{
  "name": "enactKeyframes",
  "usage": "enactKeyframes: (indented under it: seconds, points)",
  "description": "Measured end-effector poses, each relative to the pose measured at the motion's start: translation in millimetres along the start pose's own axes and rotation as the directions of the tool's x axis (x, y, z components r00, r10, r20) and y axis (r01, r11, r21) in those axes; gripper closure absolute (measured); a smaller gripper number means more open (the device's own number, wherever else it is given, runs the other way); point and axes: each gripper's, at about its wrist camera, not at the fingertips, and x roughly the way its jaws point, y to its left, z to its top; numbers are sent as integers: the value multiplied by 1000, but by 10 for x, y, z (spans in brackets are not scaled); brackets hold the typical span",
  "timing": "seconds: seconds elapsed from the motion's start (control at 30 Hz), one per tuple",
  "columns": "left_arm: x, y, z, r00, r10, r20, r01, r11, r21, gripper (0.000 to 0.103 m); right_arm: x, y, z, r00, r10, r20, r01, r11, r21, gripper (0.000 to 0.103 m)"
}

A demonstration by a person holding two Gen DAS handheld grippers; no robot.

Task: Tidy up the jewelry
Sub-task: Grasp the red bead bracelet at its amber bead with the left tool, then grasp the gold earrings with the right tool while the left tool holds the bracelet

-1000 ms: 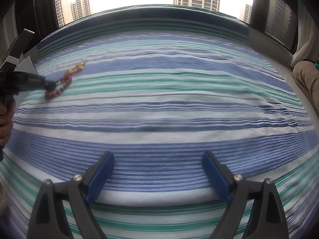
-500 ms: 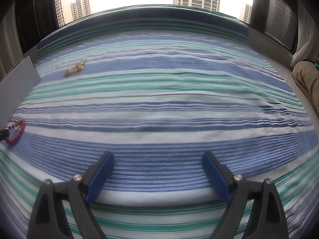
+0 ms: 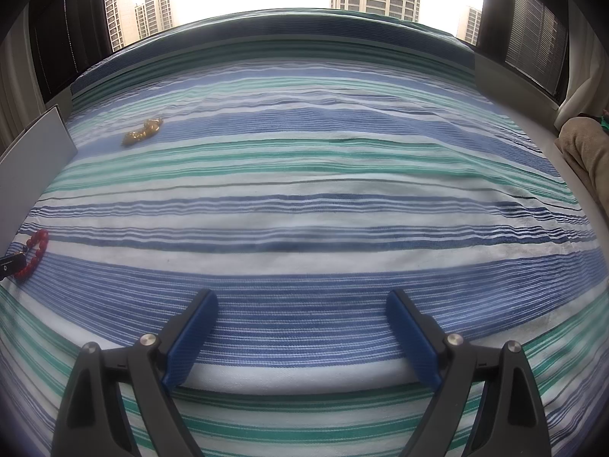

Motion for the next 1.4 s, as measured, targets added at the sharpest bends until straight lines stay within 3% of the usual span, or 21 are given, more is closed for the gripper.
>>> enactKeyframes:
  seconds: [0.2, 0.27, 0.37, 0.47, 0.5, 0.57, 0.63, 0.7, 0.8, 0.9, 0.97, 1.0, 1.07, 1.17, 1.4]
  points:
    - [-15, 55, -4, 999, -34, 4, 34, 999, -7, 63, -3, 2, -1, 1000, -2, 0, 2, 1000, -1, 11]
    - [-12, 53, -9, 999, -33, 5, 33, 999, -1, 63, 8, 24, 60, 997, 0, -72, 0, 1000, -2, 11]
    - [-29, 12, -31, 1000, -9, 9, 9, 1000, 19, 65, -58, 176, 349, 978, 171, -123, -170, 985, 18, 12]
    - [-46, -28, -62, 1000, 23, 17, -23, 999, 39, 80, -79, 484, 831, 946, 301, -122, -302, 953, 6, 13]
    - [-47, -32, -67, 1000, 21, 18, -22, 999, 43, 86, -20, 598, 1007, 929, 344, -134, -346, 938, 12, 23]
    - [-61, -25, -82, 1000, 11, 18, -12, 999, 43, 87, 209, 822, 1338, 902, 394, -178, -393, 918, 42, 48]
    - [-69, -24, -93, 1000, 8, 21, -9, 999, 48, 87, 523, 1015, 1617, 890, 400, -218, -394, 916, 76, 52]
    - [-73, -27, -107, 1000, 8, 24, -9, 998, 56, 87, 818, 1208, 1836, 901, 368, -229, -357, 930, 90, 59]
    - [-91, -37, -138, 999, 9, 35, -12, 998, 66, 87, 1133, 1458, 2054, 922, 316, -221, -305, 949, 83, 59]
    - [-103, -70, -161, 999, 22, 48, -26, 996, 82, 87, 1354, 1678, 2082, 917, 306, -256, -293, 952, 86, 59]
    - [-116, -72, -177, 998, 22, 52, -26, 996, 85, 87, 1401, 1813, 2049, 930, 252, -267, -250, 967, 44, 59]
    - [-121, -59, -174, 999, 14, 51, -18, 997, 78, 87, 1381, 1875, 2036, 942, 216, -256, -224, 975, -2, 75]
    - [-145, 7, -157, 999, -27, 38, 25, 999, 40, 88, 1346, 1923, 1999, 960, 154, -236, -175, 982, -69, 79]
    - [-220, 128, -128, 994, -103, 27, 103, 995, -16, 88, 1138, 1792, 2002, 969, 190, -156, -200, 978, -50, 79]
    - [-693, 252, 7, 969, -238, 71, 243, 967, -77, 88, 200, 1406, 1910, 946, 323, -26, -324, 943, -79, 79]
